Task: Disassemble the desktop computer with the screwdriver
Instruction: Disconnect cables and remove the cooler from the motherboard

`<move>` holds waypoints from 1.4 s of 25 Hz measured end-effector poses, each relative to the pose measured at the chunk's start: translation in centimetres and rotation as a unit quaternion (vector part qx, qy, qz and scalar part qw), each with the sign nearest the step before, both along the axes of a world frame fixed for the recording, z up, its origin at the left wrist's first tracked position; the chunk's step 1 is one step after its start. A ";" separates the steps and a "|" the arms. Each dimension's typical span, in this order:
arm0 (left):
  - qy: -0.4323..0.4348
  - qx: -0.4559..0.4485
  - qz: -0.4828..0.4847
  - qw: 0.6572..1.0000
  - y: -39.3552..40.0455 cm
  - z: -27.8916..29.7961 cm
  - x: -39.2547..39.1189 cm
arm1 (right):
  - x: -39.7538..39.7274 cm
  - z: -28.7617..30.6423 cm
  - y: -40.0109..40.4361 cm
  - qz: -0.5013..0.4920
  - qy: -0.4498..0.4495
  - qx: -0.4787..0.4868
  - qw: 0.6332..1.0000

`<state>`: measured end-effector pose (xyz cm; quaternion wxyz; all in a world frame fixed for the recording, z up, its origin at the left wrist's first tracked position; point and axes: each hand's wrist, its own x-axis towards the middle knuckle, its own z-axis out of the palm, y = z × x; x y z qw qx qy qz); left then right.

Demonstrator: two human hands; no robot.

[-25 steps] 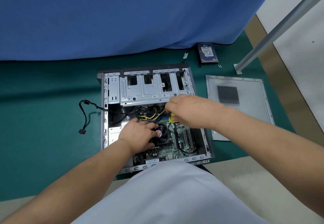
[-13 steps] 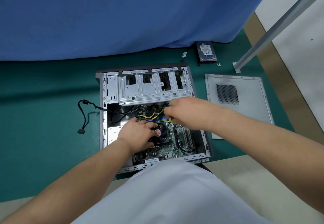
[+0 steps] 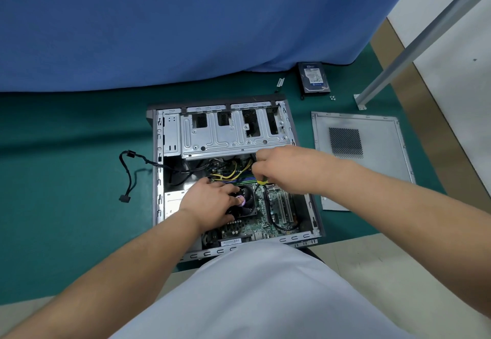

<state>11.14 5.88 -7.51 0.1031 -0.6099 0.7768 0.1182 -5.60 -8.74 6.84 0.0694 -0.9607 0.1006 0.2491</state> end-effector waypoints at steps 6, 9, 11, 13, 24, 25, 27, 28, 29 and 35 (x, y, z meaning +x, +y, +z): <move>0.002 0.000 0.001 1.000 0.0 0.2 0.0 | 0.2 -1.5 0.5 -0.278 -0.098 0.020 0.955; -0.002 0.001 0.001 1.000 0.0 0.2 -0.1 | 0.4 -1.6 1.0 -0.191 -0.055 0.036 0.980; 0.001 0.002 0.001 1.000 -0.1 0.2 0.0 | 0.1 -1.0 0.5 -0.122 -0.015 0.075 0.990; 0.001 0.002 0.002 1.000 -0.1 0.3 0.0 | -0.1 -0.6 0.3 -0.151 -0.027 0.122 0.981; 0.000 0.004 0.005 1.000 0.0 0.2 0.0 | -0.4 -0.2 -0.2 0.007 -0.028 0.010 1.000; 0.000 0.004 0.005 1.000 0.0 0.2 0.0 | -0.5 -0.1 0.2 0.001 -0.029 0.023 0.999; 0.000 0.001 0.005 1.000 0.0 0.1 0.0 | -0.2 -0.6 1.1 -0.095 -0.065 -0.014 0.993; 0.000 0.001 0.005 1.000 0.0 0.1 0.0 | 0.2 -1.0 1.5 -0.148 -0.065 -0.076 0.984; 0.001 0.002 0.006 1.000 0.0 0.1 0.0 | 0.5 -1.2 1.7 -0.182 -0.062 -0.132 0.973; -0.001 -0.001 0.003 1.000 0.0 0.2 0.0 | -0.2 -0.9 1.1 -0.017 -0.036 -0.008 0.999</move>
